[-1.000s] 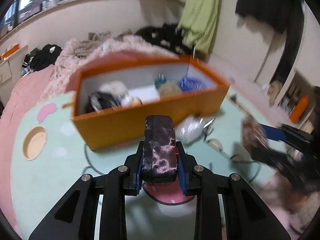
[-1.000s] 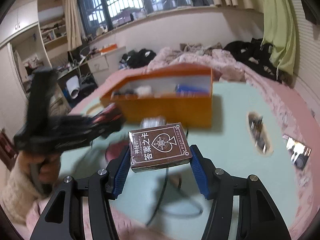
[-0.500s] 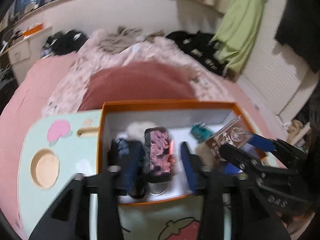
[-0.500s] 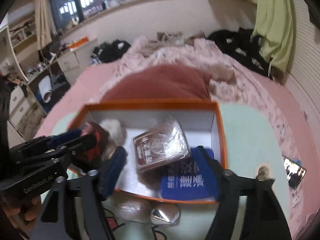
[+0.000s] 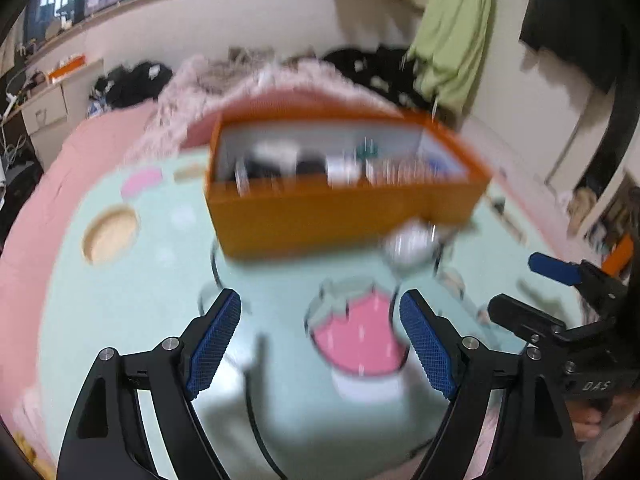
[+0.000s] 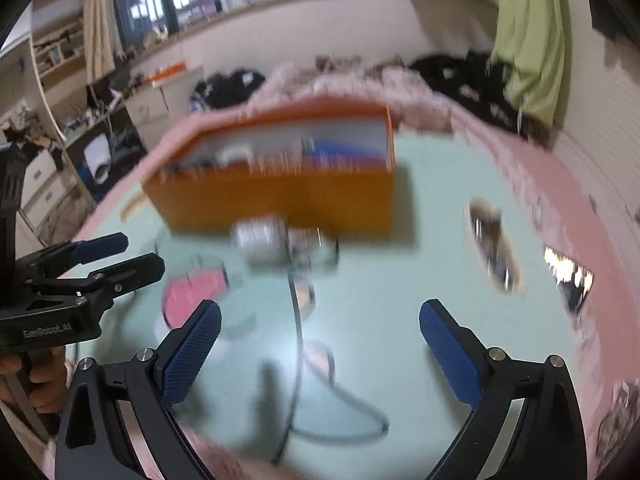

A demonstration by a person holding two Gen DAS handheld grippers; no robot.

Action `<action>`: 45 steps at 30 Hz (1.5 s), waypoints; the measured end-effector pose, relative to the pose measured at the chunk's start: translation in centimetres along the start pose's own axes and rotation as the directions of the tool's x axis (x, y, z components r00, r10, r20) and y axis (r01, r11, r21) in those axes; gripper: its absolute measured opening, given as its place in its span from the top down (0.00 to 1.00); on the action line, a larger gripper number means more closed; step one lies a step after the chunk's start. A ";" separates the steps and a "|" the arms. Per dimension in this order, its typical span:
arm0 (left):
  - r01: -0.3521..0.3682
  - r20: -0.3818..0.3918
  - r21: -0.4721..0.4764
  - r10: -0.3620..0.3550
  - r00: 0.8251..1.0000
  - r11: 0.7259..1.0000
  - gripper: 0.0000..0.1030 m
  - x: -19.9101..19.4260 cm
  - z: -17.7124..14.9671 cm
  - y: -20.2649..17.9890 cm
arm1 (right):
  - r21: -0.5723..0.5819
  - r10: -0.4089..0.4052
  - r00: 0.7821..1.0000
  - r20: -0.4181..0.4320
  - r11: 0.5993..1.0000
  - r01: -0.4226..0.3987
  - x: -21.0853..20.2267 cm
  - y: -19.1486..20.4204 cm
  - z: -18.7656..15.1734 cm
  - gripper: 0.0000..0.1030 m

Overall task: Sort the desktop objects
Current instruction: 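Carry the card box and pouch into the orange box and open both grippers, then move the left gripper toward the plastic bag beside the box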

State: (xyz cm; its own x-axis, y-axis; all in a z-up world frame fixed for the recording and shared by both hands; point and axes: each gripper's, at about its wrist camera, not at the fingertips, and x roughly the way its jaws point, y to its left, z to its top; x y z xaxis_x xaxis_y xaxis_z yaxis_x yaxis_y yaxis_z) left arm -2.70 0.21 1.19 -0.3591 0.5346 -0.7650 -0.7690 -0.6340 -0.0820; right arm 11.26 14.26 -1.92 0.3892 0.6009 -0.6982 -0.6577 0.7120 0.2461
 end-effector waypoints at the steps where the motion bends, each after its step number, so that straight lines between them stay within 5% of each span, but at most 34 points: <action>1: -0.017 -0.023 0.008 0.017 1.000 1.000 0.21 0.6 -0.5 -0.2 | 0.000 -0.017 1.000 -0.013 1.000 0.017 0.4 0.0 -0.6 0.03; 7: -0.096 -0.069 0.019 0.097 0.993 0.995 0.17 2.1 -1.5 -0.6 | -0.056 -0.105 0.994 -0.038 0.993 0.103 1.7 0.8 -2.0 0.00; 9: -0.110 -0.082 0.000 0.109 0.991 0.994 0.00 2.5 -1.7 -0.1 | -0.069 -0.130 0.991 -0.040 0.989 0.127 2.0 1.0 -2.0 0.00; 31: -0.114 -0.082 -0.014 0.113 0.990 0.993 0.00 2.7 -1.9 0.5 | -0.065 -0.132 0.991 -0.025 0.989 0.130 2.1 0.9 -2.0 0.00; 37: -0.052 -0.063 -0.006 0.051 0.997 0.999 0.01 2.1 -1.6 0.0 | -0.016 -0.147 0.986 0.076 0.989 0.149 0.0 0.5 -2.2 0.01; 45: 0.018 0.006 0.063 -0.018 1.000 0.998 0.18 2.1 2.1 -2.5 | 0.068 -0.113 0.988 0.103 0.992 0.106 -0.7 -0.8 -2.3 0.06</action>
State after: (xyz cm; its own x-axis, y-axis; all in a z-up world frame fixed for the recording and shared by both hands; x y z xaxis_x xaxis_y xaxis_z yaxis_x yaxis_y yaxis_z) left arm -2.62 4.12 1.15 -0.3482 0.5490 -0.7598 -0.8068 -0.5882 -0.0553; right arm 10.04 12.43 -3.13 0.5251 0.5507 -0.6489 -0.5669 0.7950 0.2159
